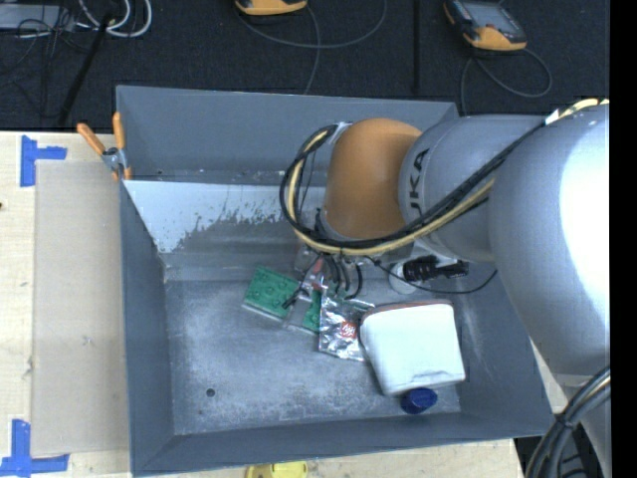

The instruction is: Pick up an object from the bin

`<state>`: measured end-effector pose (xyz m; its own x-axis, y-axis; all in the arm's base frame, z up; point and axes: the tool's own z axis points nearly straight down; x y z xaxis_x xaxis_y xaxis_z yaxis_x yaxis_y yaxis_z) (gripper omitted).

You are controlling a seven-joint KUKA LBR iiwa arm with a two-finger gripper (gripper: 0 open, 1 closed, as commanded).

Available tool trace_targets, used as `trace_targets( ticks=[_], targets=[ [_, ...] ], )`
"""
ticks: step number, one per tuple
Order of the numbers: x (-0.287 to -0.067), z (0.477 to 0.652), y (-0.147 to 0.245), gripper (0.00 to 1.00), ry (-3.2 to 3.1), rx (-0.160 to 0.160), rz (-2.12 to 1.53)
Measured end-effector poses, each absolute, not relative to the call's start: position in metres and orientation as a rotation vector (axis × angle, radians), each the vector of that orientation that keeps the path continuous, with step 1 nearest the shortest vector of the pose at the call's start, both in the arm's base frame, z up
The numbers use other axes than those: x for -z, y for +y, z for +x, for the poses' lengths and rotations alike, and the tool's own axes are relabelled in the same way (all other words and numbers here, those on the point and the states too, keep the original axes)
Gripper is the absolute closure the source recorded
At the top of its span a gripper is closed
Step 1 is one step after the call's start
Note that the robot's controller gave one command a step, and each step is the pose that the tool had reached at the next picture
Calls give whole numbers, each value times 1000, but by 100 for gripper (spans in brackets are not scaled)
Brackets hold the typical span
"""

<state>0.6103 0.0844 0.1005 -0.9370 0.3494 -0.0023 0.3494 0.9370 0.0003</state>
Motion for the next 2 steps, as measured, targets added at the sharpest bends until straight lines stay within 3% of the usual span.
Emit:
trace_targets(
  ticks=[1,2],
  targets=[
    [-115,611,84,0,3009,-1,899],
    [-67,603,67,0,2973,4,1035]
  ],
)
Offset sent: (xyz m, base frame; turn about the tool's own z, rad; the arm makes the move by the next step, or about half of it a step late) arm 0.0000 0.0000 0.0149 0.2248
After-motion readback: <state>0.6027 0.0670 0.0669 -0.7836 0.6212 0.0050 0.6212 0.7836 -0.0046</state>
